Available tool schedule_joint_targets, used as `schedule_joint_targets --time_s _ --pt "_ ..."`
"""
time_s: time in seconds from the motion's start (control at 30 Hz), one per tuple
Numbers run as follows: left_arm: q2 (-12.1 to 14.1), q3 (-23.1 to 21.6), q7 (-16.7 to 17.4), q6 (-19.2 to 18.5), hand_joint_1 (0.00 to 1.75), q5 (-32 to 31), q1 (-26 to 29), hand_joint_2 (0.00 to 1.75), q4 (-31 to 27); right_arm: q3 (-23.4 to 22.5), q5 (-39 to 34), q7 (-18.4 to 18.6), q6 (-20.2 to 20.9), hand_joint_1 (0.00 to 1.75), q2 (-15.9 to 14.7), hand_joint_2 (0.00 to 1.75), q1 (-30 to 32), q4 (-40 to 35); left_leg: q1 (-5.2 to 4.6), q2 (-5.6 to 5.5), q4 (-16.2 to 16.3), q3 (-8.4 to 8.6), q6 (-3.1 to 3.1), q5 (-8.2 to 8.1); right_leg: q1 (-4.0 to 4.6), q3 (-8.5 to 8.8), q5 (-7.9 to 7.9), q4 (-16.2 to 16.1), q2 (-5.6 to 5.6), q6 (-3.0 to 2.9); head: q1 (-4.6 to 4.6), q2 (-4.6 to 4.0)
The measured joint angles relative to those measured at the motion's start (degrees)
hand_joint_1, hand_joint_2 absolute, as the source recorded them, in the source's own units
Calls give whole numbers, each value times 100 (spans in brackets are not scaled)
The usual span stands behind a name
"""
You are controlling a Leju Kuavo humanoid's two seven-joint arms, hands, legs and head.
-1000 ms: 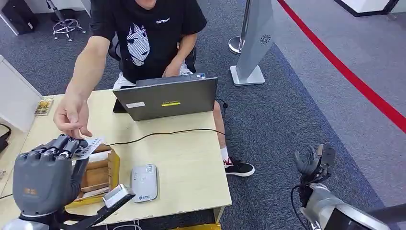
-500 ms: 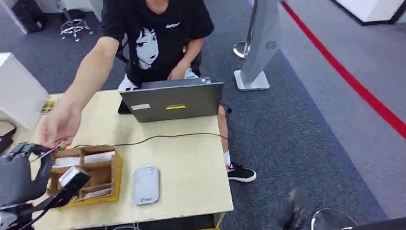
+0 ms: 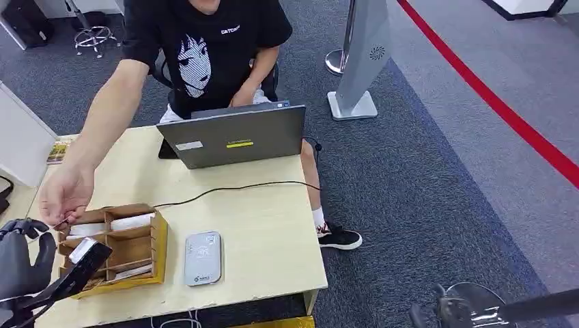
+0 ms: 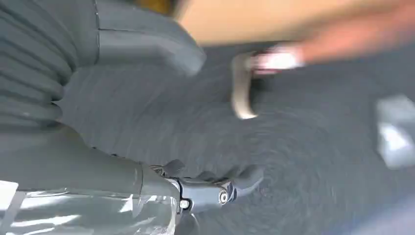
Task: Pass the card to the sensor for recognition and then transmit it.
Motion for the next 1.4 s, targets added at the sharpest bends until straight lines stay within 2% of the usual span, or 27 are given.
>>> schedule_joint_targets --time_s 0.03,0.33,0.47,0.73,0.9,0.97,1.03,1.13,1.4 --pt "-6 0 0 0 0 4 2 175 0 -61 -339 2 0 0 31 175 18 -66 0 4 0 2 0 0 0 1 3 0 5 2 -4 0" --pt "-26 0 -70 28 0 53 10 175 0 -245 -134 50 -11 0 164 175 168 -368 -1 8 1 2 2 2 -1 3 9 0 9 6 -4 0" --pt "-46 2 -140 172 0 85 16 175 -11 -245 -167 70 -26 0 177 175 200 -433 -1 8 1 2 2 2 -1 3 8 0 9 6 -2 0" --pt "-50 0 -337 295 0 144 294 175 -313 -317 -258 96 -70 0 201 175 194 -481 -1 12 0 0 2 1 -1 3 8 0 16 7 -2 0" --pt "35 -13 -595 341 0 396 470 175 -457 -867 343 40 507 0 201 175 -353 -466 -3 31 0 9 3 2 -3 0 16 0 36 10 -7 0" --pt "83 -72 -732 341 0 501 542 175 -529 -1099 192 373 525 0 201 175 -639 -499 -5 29 1 9 8 5 -5 3 19 0 33 14 0 0" --pt "133 -138 -778 341 0 531 600 175 -568 -1321 126 481 514 0 188 175 -872 -547 -7 25 1 9 15 10 -8 6 20 0 29 17 0 0" --pt "177 -203 -796 348 0 538 638 175 -597 -1524 80 540 544 0 171 175 -993 -580 -9 22 2 8 15 10 -10 9 20 0 25 17 -2 0" --pt "236 -258 -796 365 0 549 648 175 -599 -1683 80 546 597 0 166 175 -1053 -595 -9 23 0 7 14 9 -10 7 19 0 26 17 -2 0"
